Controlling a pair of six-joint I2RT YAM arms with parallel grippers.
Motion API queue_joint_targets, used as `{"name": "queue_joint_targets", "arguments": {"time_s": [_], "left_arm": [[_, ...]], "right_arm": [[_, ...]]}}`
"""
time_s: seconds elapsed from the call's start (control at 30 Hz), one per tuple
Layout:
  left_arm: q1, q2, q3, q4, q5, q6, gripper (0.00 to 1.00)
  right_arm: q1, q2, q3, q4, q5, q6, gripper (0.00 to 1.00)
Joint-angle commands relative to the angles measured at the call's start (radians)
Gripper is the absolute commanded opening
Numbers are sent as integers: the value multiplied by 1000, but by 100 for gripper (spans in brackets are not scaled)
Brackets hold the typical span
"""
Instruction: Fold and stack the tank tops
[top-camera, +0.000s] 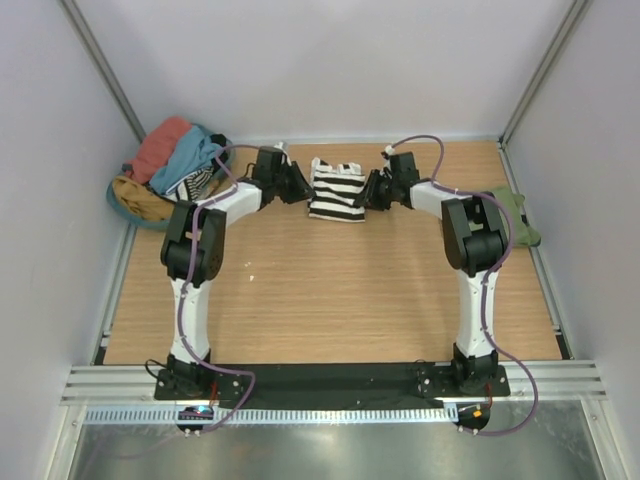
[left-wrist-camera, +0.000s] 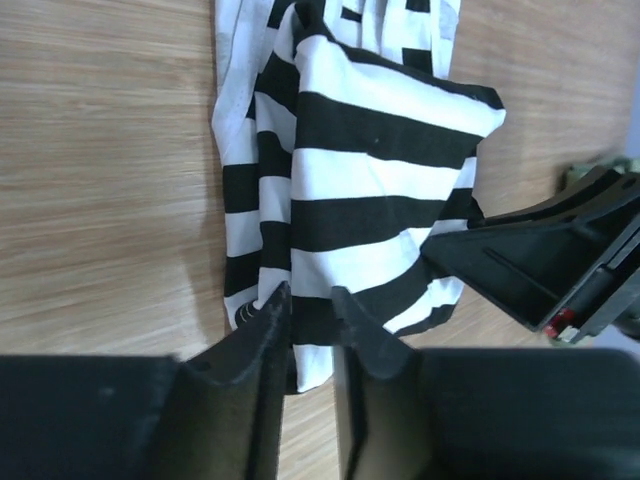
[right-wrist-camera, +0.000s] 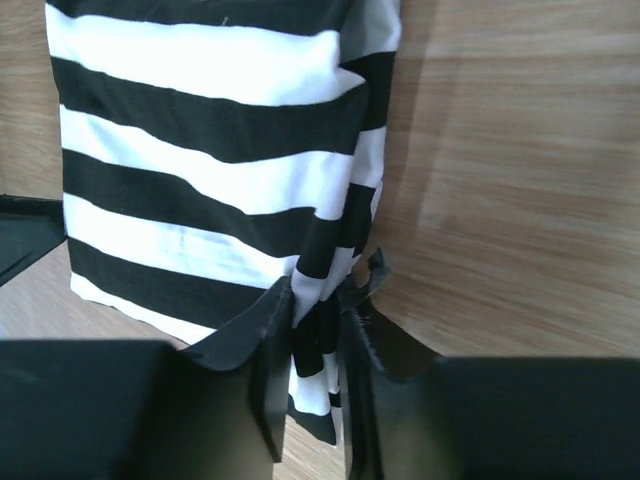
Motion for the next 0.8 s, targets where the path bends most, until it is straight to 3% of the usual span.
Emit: {"name": "queue_joint_targets", "arguments": {"time_s": [0.0,0.07,0.17,0.27,0.43,0.53,0.57,0.63,0.67,0.7,0.77], "left_arm": [[-11,-5,-19,44,27,0,21],[-16,-21,-50,51,21,0,18],[-22,-54,-111,76,18,1,0],[-39,-102,-183,94,16,0,0],[-86,-276,-405,163,-70,-9,0],[-102,-387,-539,197,-71,-37,0],[-108,-410,-570,200,-71,-40,0],[-138,-464,-657,200,-97,-42,12],[-151,-490,-685,199,-108,-45,23],[-161,-533,-730,189,-117,-45,43],[-178,-571,-769,177,-154,-52,58]], "right_arm": [[3,-82,-46,61,-32,8,27],[1,-114,-92,72,-35,12,24],[1,-157,-149,76,-27,14,8],[4,-212,-209,76,-30,23,1],[27,-332,-364,57,22,34,1],[58,-411,-437,-34,66,23,12],[65,-434,-465,-57,74,23,20],[88,-523,-548,-72,91,20,39],[96,-558,-572,-85,120,19,45],[102,-592,-621,-92,122,10,56],[105,-684,-655,-104,137,0,65]]}}
